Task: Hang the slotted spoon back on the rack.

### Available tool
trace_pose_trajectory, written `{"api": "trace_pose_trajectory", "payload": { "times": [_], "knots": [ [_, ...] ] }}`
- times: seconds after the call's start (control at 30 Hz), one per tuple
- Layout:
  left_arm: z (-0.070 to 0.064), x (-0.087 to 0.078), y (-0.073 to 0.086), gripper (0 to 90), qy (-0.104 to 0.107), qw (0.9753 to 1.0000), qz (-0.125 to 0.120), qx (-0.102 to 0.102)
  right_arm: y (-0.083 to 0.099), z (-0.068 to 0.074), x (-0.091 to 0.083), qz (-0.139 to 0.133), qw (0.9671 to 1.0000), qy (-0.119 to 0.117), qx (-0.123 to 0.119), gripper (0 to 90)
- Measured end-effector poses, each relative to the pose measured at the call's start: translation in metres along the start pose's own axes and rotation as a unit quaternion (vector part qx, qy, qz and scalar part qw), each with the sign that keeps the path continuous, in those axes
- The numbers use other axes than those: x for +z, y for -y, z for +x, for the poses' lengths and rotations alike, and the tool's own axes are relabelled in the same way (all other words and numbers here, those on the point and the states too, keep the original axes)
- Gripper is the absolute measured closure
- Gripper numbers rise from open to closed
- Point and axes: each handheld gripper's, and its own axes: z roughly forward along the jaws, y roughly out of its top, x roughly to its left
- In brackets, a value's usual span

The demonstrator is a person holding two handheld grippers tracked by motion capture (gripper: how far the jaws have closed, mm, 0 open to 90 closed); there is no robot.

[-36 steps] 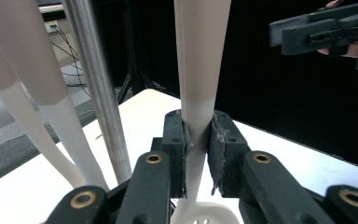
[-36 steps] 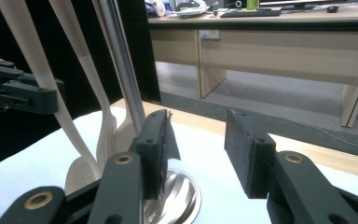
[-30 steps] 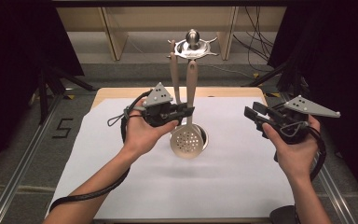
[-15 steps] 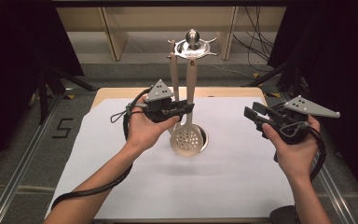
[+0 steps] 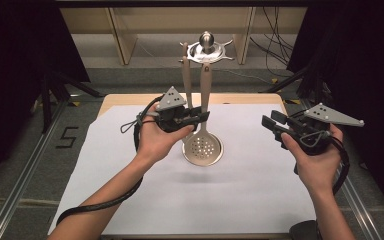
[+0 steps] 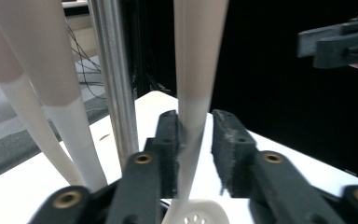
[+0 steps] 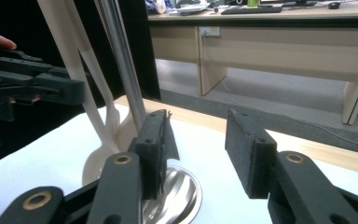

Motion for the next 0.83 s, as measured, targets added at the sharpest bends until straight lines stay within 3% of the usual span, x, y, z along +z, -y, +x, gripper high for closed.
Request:
{"api": "trace_pose_trajectory", "payload": {
  "times": [0.23, 0.3, 0.47, 0.53, 0.6, 0.63, 0.7, 0.77, 0.83],
  "knots": [
    [0.005, -0.028, 0.016, 59.7, -0.027, 0.9988, -0.016, 0.036, 0.003, -0.003, 0.002, 0.007, 1.0000, 0.004, 0.003, 58.8],
    [0.009, -0.038, 0.024, 57.3, -0.038, 0.9984, -0.020, 0.037, 0.004, -0.004, 0.003, 0.010, 0.9999, 0.009, 0.000, 58.6],
    [0.024, -0.061, 0.049, 51.0, -0.086, 0.9947, -0.034, 0.045, 0.007, -0.005, 0.005, 0.021, 0.9997, 0.011, 0.007, 58.0],
    [0.030, -0.070, 0.063, 49.2, -0.104, 0.9933, -0.034, 0.038, 0.008, -0.007, 0.005, 0.017, 0.9998, 0.009, -0.005, 57.6],
    [0.037, -0.078, 0.077, 47.4, -0.118, 0.9920, -0.031, 0.032, 0.008, -0.008, 0.005, 0.022, 0.9996, 0.015, -0.002, 57.3],
    [0.042, -0.081, 0.084, 46.4, -0.121, 0.9914, -0.032, 0.036, 0.008, -0.008, 0.005, 0.024, 0.9996, 0.015, 0.000, 56.9],
    [0.047, -0.087, 0.097, 44.4, -0.127, 0.9913, -0.028, 0.022, 0.009, -0.008, 0.005, 0.028, 0.9994, 0.017, 0.010, 56.0],
    [0.052, -0.092, 0.106, 43.3, -0.130, 0.9911, -0.027, 0.010, 0.010, -0.010, 0.007, 0.028, 0.9995, 0.016, 0.001, 55.0],
    [0.055, -0.096, 0.112, 42.2, -0.135, 0.9904, -0.030, -0.001, 0.011, -0.009, 0.008, 0.034, 0.9992, 0.018, 0.008, 54.3]
  ]
}}
